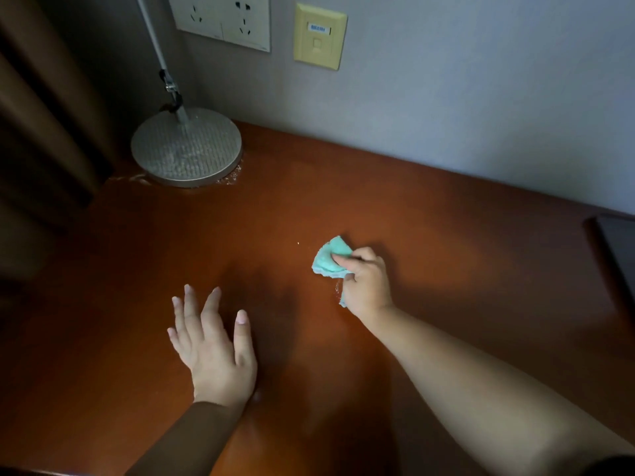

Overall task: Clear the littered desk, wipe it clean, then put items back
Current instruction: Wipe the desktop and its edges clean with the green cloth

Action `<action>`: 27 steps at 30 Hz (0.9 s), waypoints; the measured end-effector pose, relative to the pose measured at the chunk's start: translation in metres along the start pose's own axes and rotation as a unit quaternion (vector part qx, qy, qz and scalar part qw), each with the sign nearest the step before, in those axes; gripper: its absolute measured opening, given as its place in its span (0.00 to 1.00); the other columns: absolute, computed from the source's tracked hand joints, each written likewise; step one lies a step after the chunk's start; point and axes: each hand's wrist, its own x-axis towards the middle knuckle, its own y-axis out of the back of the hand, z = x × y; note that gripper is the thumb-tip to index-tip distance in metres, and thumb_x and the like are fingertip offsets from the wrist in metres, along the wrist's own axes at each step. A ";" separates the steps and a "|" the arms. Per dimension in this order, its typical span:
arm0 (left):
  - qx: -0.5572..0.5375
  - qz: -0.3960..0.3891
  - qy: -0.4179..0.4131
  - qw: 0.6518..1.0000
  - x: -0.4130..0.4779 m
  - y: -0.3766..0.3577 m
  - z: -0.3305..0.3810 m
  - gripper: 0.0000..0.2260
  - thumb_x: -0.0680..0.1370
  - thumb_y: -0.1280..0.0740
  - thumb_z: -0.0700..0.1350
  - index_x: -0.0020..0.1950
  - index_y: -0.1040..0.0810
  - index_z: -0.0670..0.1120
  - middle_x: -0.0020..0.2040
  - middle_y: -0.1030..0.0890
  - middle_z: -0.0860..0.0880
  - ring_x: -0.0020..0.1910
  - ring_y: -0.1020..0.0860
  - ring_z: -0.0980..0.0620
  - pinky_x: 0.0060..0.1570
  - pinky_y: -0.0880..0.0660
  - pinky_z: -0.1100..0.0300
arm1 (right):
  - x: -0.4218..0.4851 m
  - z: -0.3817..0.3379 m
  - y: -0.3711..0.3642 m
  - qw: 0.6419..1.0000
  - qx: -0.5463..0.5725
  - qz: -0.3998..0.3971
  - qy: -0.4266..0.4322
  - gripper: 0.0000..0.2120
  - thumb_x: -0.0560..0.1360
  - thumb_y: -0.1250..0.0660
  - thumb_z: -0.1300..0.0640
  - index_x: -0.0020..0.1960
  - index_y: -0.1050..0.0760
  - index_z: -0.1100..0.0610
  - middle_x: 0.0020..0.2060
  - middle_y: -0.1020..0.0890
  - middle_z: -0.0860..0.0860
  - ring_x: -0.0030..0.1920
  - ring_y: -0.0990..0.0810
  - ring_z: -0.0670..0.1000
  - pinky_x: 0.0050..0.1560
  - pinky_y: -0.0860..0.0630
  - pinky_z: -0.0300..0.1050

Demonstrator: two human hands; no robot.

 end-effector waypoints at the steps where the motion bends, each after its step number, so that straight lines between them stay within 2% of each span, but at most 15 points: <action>1: 0.002 0.001 -0.009 1.000 0.001 0.002 0.001 0.29 0.76 0.50 0.58 0.70 0.33 0.41 0.76 0.44 0.41 0.76 0.54 0.50 0.70 0.61 0.49 | -0.003 0.006 0.003 1.000 0.001 0.010 -0.002 0.22 0.70 0.41 0.76 0.57 0.20 0.60 0.51 0.23 0.55 0.53 0.26 0.59 0.47 0.26 0.39; 3: 0.023 -0.001 -0.029 0.999 0.002 0.007 -0.006 0.29 0.77 0.50 0.57 0.70 0.33 0.40 0.76 0.43 0.41 0.76 0.54 0.50 0.70 0.61 0.48 | -0.007 0.011 0.005 0.998 0.016 0.042 -0.050 0.22 0.71 0.42 0.75 0.58 0.20 0.60 0.52 0.23 0.56 0.54 0.27 0.60 0.56 0.30 0.40; 5: 0.066 -0.009 -0.047 0.997 -0.001 0.009 -0.020 0.30 0.78 0.51 0.60 0.69 0.33 0.39 0.75 0.42 0.39 0.76 0.53 0.46 0.70 0.59 0.44 | -0.008 0.002 0.002 0.986 0.032 0.082 -0.139 0.22 0.73 0.41 0.72 0.63 0.24 0.59 0.56 0.26 0.57 0.57 0.29 0.60 0.59 0.34 0.40; 8: 0.131 -0.028 -0.065 0.989 -0.006 0.007 -0.034 0.34 0.79 0.57 0.63 0.69 0.35 0.38 0.74 0.41 0.37 0.75 0.50 0.43 0.69 0.55 0.39 | -0.010 -0.027 -0.013 0.958 -0.021 0.108 -0.265 0.27 0.75 0.38 0.63 0.74 0.37 0.58 0.64 0.33 0.56 0.61 0.34 0.58 0.62 0.38 0.43; 11: 0.167 -0.043 -0.065 0.983 -0.003 0.003 -0.035 0.32 0.79 0.55 0.62 0.71 0.37 0.39 0.75 0.42 0.38 0.76 0.52 0.45 0.70 0.56 0.41 | -0.015 -0.063 -0.033 0.942 0.011 0.087 -0.325 0.34 0.74 0.35 0.61 0.76 0.46 0.60 0.68 0.38 0.59 0.63 0.36 0.60 0.63 0.40 0.45; 13: 0.181 -0.046 -0.068 0.980 -0.001 0.003 -0.035 0.30 0.79 0.54 0.60 0.71 0.37 0.39 0.75 0.42 0.39 0.75 0.52 0.45 0.70 0.57 0.44 | -0.015 -0.082 -0.048 0.943 0.040 0.047 -0.327 0.34 0.74 0.36 0.60 0.76 0.47 0.59 0.69 0.40 0.60 0.65 0.38 0.61 0.65 0.39 0.47; 16: 0.191 -0.049 -0.067 0.978 -0.001 0.003 -0.035 0.33 0.79 0.59 0.63 0.72 0.38 0.40 0.75 0.42 0.40 0.75 0.53 0.46 0.71 0.60 0.49 | -0.002 -0.101 -0.062 0.955 -0.001 0.028 -0.297 0.32 0.76 0.37 0.59 0.76 0.47 0.59 0.67 0.38 0.57 0.62 0.36 0.58 0.65 0.35 0.46; 18: 0.180 -0.045 -0.056 0.981 -0.001 0.001 -0.036 0.34 0.79 0.60 0.63 0.72 0.38 0.39 0.76 0.42 0.40 0.76 0.53 0.47 0.71 0.60 0.48 | 0.010 -0.108 -0.066 0.973 -0.016 -0.006 -0.229 0.28 0.75 0.37 0.59 0.73 0.40 0.57 0.65 0.36 0.54 0.60 0.33 0.57 0.64 0.34 0.45; 20: 0.171 -0.043 -0.052 0.983 -0.001 0.001 -0.035 0.33 0.79 0.56 0.62 0.72 0.38 0.39 0.75 0.42 0.39 0.75 0.53 0.47 0.71 0.58 0.46 | 0.019 -0.108 -0.062 0.982 0.044 -0.073 -0.169 0.19 0.75 0.38 0.62 0.66 0.30 0.57 0.61 0.32 0.53 0.57 0.27 0.60 0.56 0.26 0.49; 22: 0.175 -0.047 -0.049 0.982 0.000 0.002 -0.034 0.31 0.78 0.52 0.59 0.72 0.37 0.38 0.75 0.42 0.40 0.75 0.53 0.47 0.71 0.59 0.47 | 0.025 -0.104 -0.049 0.967 0.157 -0.126 -0.157 0.16 0.75 0.40 0.67 0.60 0.24 0.58 0.55 0.27 0.55 0.47 0.21 0.62 0.38 0.21 0.51; 23: 0.184 -0.054 -0.046 0.980 0.001 0.002 -0.033 0.31 0.77 0.52 0.59 0.72 0.37 0.38 0.76 0.42 0.40 0.75 0.53 0.48 0.71 0.61 0.49 | 0.028 -0.099 -0.039 0.956 0.202 -0.125 -0.170 0.16 0.75 0.41 0.70 0.59 0.23 0.59 0.51 0.26 0.56 0.39 0.20 0.62 0.30 0.24 0.48; 25: 0.205 -0.075 -0.044 0.975 0.002 0.003 -0.032 0.32 0.78 0.54 0.60 0.73 0.37 0.39 0.76 0.44 0.42 0.75 0.56 0.51 0.71 0.66 0.55 | 0.036 -0.081 -0.013 0.948 0.241 -0.066 -0.199 0.18 0.75 0.41 0.73 0.60 0.23 0.61 0.46 0.26 0.52 0.29 0.24 0.52 0.26 0.29 0.41; 26: 0.212 -0.081 -0.046 0.973 0.002 0.004 -0.031 0.33 0.78 0.56 0.61 0.73 0.37 0.39 0.76 0.44 0.42 0.75 0.57 0.53 0.70 0.67 0.56 | 0.041 -0.068 -0.001 0.951 0.230 -0.032 -0.203 0.18 0.75 0.41 0.72 0.61 0.24 0.60 0.48 0.27 0.51 0.30 0.25 0.47 0.28 0.28 0.37; 27: 0.216 -0.083 -0.049 0.972 0.003 0.004 -0.032 0.34 0.79 0.58 0.62 0.72 0.37 0.38 0.76 0.44 0.42 0.75 0.58 0.53 0.70 0.67 0.56 | 0.046 -0.054 0.008 0.960 0.193 -0.004 -0.203 0.19 0.75 0.41 0.70 0.62 0.24 0.59 0.50 0.28 0.51 0.34 0.23 0.48 0.32 0.26 0.36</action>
